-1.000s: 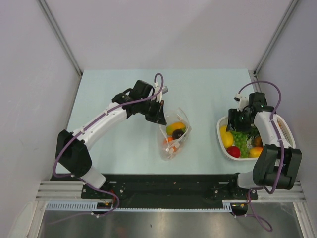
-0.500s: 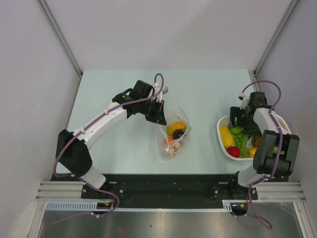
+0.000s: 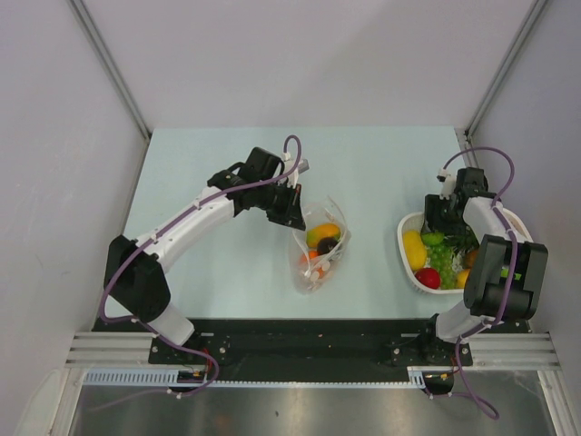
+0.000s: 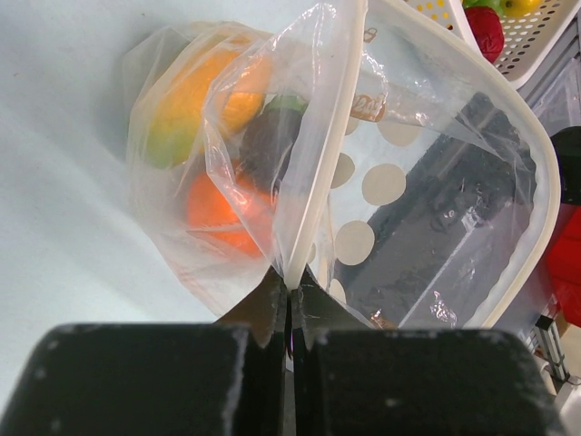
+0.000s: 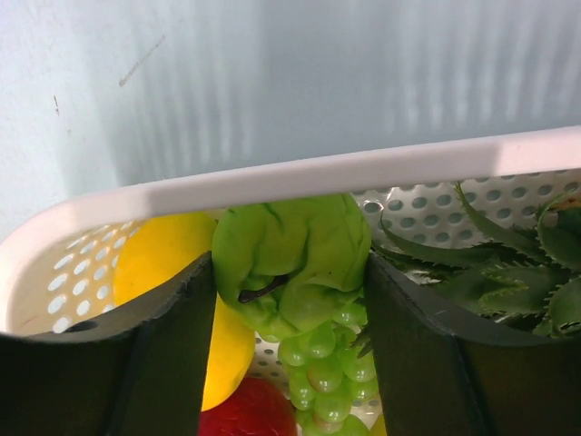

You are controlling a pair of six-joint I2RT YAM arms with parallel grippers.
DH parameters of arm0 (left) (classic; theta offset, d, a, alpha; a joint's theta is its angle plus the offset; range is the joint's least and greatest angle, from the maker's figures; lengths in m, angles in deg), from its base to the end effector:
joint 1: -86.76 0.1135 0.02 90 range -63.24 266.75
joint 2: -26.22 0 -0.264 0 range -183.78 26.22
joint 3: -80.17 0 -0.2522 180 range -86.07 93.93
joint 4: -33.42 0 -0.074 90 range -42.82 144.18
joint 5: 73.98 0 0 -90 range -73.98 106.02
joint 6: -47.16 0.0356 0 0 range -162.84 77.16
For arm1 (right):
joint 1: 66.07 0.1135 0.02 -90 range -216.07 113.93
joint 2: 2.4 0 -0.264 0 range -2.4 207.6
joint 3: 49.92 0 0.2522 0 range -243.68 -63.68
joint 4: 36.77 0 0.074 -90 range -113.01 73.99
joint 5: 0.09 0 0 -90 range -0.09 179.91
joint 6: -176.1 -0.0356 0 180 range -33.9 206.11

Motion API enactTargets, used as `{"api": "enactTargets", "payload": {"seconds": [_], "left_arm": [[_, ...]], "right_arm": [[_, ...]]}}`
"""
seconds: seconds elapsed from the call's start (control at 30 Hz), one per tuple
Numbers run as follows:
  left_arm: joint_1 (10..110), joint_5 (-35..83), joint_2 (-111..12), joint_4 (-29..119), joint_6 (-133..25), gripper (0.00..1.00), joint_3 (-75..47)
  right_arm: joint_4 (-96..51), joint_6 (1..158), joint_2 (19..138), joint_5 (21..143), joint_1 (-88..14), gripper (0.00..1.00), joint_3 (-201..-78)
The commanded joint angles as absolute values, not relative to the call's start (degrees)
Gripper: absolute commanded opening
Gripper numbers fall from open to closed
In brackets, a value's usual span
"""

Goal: Place the food in the zip-top bag and seal the zipper
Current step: Pick up the fake fruit from the bin, then place the fake fruit in the zipper food storage bag.

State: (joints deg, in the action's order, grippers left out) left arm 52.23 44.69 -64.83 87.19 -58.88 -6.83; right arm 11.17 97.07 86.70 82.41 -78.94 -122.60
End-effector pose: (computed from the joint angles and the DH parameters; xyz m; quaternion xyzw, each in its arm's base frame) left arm 0.2720 -0.2079 0.3033 0.2270 0.8907 -0.3469 0.1866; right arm 0.2984 -0.0634 0.2076 0.0016 0.9731 0.0167 0.2298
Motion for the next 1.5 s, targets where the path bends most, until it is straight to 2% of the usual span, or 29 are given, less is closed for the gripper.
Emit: {"api": "enactTargets", "payload": {"seconds": [0.0, 0.03, 0.07, 0.27, 0.4, 0.5, 0.57, 0.67, 0.87, 0.9, 1.0, 1.03, 1.07, 1.17, 1.3, 1.47], "left_arm": [[52.57, 44.5, -64.84, 86.56, -58.66, 0.0, -4.42], [52.57, 44.59, -64.75, 86.56, -58.66, 0.0, -4.42], [52.57, 44.59, -64.66, 86.56, -58.66, 0.0, -4.51], [52.57, 45.2, -64.57, 85.86, -59.19, 0.0, -5.12], [52.57, 45.64, -64.66, 85.51, -59.54, 0.0, -5.82], [52.57, 45.73, -64.92, 85.51, -59.54, 0.0, -5.91], [52.57, 45.47, -64.93, 85.59, -59.46, 0.0, -5.65], [52.57, 45.2, -64.93, 85.85, -59.28, 0.0, -5.21], [52.57, 45.03, -64.66, 86.12, -59.28, 0.0, -4.95], [52.57, 45.03, -64.57, 86.12, -59.28, 0.0, -4.95], [52.65, 44.94, -64.4, 86.3, -59.28, 0.0, -4.86], [52.83, 44.76, -64.22, 86.38, -59.19, 0.0, -4.86], [52.83, 44.68, -64.14, 86.3, -59.19, 0.0, -4.94], [52.83, 44.76, -64.05, 86.3, -59.28, 0.0, -5.21], [52.83, 44.59, -63.87, 86.38, -59.19, 0.0, -5.21], [52.92, 44.67, -63.61, 86.21, -59.19, 0.0, -5.47]], "right_arm": [[11.44, 97.0, 87.24, 82.45, -79.17, 0.54, -124.5], [12.23, 97.09, 87.16, 81.66, -79.17, 0.51, -125.72], [14.33, 97.27, 86.2, 81.13, -79.26, 0.45, -126.34], [21.98, 97.28, 77.68, 68.49, -79.0, 0.35, -134.85], [23.84, 95.08, 72.49, 56.2, -72.69, 0.35, -141.45], [19.9, 92.09, 69.68, 53.1, -62.68, 0.36, -144.18], [15.5, 92.78, 68.97, 54.4, -53.22, 0.4, -144.89], [13.03, 94.8, 71.06, 58.1, -44.4, 0.41, -146.29], [13.21, 98.05, 76.96, 58.18, -36.38, 0.42, -148.33], [12.68, 98.84, 77.05, 59.14, -34.19, 0.43, -147.28], [13.55, 98.85, 77.22, 61.26, -33.03, 0.76, -146.12], [14.08, 98.41, 77.14, 62.31, -33.03, 0.93, -145.86], [14.78, 98.5, 76.44, 63.62, -33.2, 0.99, -145.95], [16.02, 98.15, 73.99, 63.38, -36.44, 1.0, -146.12], [21.98, 98.49, 72.13, 60.03, -46.72, 1.0, -146.21], [34.19, 106.22, 71.86, 59.23, -65.35, 0.99, -138.51]]}}
